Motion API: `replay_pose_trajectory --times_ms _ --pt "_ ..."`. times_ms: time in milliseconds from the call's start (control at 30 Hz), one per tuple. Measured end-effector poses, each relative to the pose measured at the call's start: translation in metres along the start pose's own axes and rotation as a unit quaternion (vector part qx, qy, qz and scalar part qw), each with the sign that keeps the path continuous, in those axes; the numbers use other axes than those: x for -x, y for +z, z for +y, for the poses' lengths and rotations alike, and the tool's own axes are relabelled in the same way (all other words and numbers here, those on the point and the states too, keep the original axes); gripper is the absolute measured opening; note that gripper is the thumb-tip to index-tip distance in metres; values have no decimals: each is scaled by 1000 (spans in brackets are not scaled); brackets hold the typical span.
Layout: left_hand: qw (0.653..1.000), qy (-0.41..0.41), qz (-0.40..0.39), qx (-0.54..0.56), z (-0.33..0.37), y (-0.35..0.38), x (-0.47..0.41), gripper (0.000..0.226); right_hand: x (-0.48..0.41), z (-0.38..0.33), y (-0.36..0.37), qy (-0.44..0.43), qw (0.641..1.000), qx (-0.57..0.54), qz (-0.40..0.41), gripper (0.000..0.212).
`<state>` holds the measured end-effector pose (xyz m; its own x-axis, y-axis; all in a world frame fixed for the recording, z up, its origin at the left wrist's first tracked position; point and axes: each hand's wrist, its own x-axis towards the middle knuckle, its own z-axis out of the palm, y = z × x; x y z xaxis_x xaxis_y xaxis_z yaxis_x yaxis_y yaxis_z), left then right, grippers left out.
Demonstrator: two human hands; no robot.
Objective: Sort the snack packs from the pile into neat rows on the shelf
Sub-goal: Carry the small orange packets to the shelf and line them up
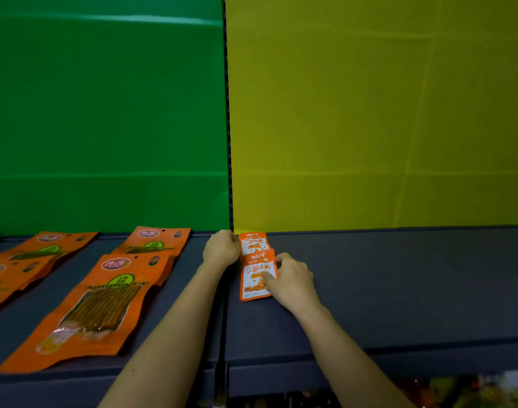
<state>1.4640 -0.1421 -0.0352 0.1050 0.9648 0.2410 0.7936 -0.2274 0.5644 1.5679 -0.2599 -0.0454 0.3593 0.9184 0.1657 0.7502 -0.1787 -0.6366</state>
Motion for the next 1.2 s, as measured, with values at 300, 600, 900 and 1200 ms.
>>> replay_pose_trajectory --times_ms 300,600,900,1200 --pt "984 89 99 -116 -4 -55 61 25 23 7 -16 -85 990 86 73 40" --pt "969 15 200 -143 -87 -142 193 21 80 -38 6 -279 960 -37 6 22" --pt "920 -203 269 -202 -234 -223 340 16 161 -147 86 -429 892 -82 -118 21" --pt "861 -296 298 -287 -341 -282 429 9 232 -253 198 -509 834 -27 -212 30"
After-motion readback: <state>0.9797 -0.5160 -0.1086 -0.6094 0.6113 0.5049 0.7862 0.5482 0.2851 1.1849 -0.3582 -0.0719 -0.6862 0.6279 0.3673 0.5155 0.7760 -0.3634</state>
